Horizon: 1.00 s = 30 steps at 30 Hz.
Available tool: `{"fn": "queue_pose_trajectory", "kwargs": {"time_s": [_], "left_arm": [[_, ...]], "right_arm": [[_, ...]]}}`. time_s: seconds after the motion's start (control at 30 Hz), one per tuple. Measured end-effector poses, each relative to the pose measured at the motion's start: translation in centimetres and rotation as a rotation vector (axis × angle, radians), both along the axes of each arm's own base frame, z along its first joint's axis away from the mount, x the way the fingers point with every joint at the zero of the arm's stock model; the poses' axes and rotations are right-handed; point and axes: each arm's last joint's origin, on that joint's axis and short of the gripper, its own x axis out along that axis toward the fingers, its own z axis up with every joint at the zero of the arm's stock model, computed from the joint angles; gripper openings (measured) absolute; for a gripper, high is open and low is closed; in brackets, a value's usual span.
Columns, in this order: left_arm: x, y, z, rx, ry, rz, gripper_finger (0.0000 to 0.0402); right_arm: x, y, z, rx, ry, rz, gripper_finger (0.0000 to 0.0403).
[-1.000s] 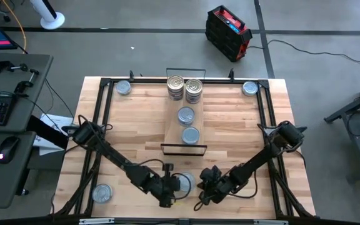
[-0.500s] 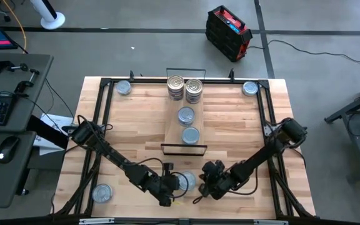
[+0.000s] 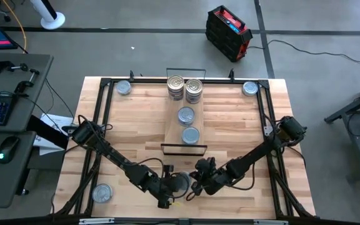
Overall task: Stack canned seafood by type on shelf
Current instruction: Stack the green tuna can on top of the other green tuna cans on the shelf
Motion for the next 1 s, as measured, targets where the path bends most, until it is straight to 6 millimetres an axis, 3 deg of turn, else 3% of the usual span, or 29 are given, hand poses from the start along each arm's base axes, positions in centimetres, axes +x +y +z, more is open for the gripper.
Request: {"fn": "queue_pose_trajectory", "kwargs": {"time_s": [0.2,0.6,1.0], "left_arm": [[-0.5,-0.2,-0.7,0.015,0.033,-0.005,0.0000],[-0.1,-0.8,0.1,-0.080,-0.039,0.043,0.0000],[1.0,-1.3,1.2,-0.171,-0.174,0.047,0.0000]], "right_arm": [[0.9,0.8,1.8,-0.010,-0.017,0.049,0.0000],[1.9,1.6,4.2,-0.036,-0.033,0.078,0.0000],[0.6,3.1,8.4,-0.197,0.144,0.089,0.0000]]}}
